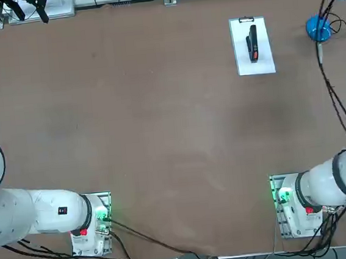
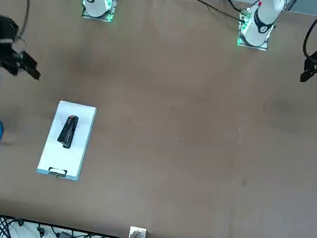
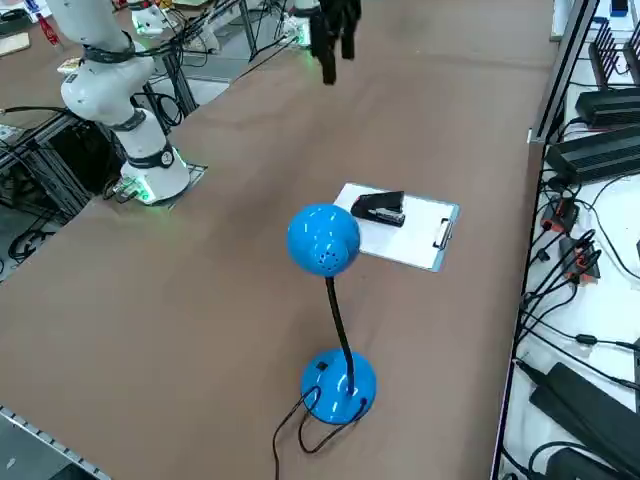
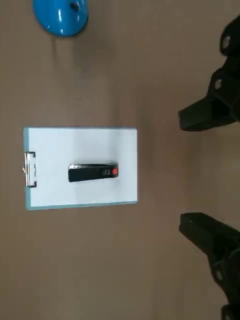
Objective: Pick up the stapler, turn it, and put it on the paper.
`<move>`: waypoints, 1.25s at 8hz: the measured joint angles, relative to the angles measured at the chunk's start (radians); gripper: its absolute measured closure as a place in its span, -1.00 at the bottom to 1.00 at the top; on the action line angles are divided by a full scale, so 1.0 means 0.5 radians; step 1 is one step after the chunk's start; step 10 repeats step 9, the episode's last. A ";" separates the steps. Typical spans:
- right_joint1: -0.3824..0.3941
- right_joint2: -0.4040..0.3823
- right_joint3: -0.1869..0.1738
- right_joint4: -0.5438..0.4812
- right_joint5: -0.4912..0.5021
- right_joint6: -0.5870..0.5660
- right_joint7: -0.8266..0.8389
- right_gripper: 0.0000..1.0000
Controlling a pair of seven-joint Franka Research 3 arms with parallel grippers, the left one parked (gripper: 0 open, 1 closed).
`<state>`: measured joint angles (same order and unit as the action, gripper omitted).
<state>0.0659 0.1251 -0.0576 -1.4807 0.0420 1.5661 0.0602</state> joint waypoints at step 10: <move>-0.097 -0.362 0.022 -0.322 -0.082 -0.064 -0.080 -1.00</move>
